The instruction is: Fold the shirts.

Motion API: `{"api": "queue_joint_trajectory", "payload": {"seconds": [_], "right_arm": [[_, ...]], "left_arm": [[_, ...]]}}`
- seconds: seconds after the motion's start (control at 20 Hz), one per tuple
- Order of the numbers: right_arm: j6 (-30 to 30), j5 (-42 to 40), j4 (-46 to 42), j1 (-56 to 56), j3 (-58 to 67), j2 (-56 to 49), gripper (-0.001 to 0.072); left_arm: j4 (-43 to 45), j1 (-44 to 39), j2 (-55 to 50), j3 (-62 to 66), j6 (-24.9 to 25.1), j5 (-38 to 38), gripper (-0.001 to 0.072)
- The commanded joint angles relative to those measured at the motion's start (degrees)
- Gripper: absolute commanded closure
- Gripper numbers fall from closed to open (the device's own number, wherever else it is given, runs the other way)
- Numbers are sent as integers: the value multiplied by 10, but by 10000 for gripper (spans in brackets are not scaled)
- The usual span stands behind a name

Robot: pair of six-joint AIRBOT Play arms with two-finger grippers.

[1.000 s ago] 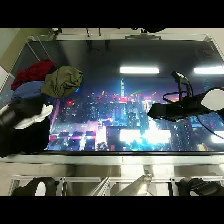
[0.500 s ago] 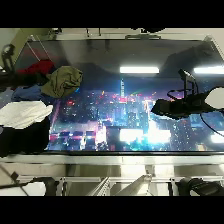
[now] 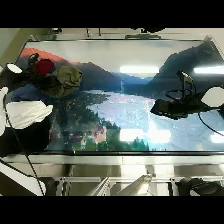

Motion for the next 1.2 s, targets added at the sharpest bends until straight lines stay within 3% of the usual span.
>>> {"api": "queue_joint_trajectory", "payload": {"seconds": [0.0,0.05,0.1,0.15,0.4,0.75,0.8,0.9,0.95,1.15], "right_arm": [[0,1,1,0,0,-12,191],[0,1,1,0,0,-13,191],[0,2,1,0,0,-13,191],[0,3,1,0,0,-13,191],[0,2,14,1,0,-13,191],[-7,-4,-12,0,22,-5,192],[-7,-3,-24,0,30,0,204],[-28,-3,-31,0,39,20,401],[-37,-3,-33,0,40,33,431],[-37,9,-63,0,40,75,429]], "left_arm": [[37,-16,-25,16,-11,-2,220],[75,-19,-24,16,-30,-3,383],[104,-24,-19,16,-47,-6,604],[121,-25,-10,16,-56,-10,706],[102,-52,95,16,-55,14,677],[-175,-198,276,16,-16,-3,676],[-186,-229,290,16,-19,-12,676],[-185,-301,306,16,-42,-34,677],[-183,-336,307,16,-50,-39,676],[-139,-409,284,16,-92,-35,677]]}}
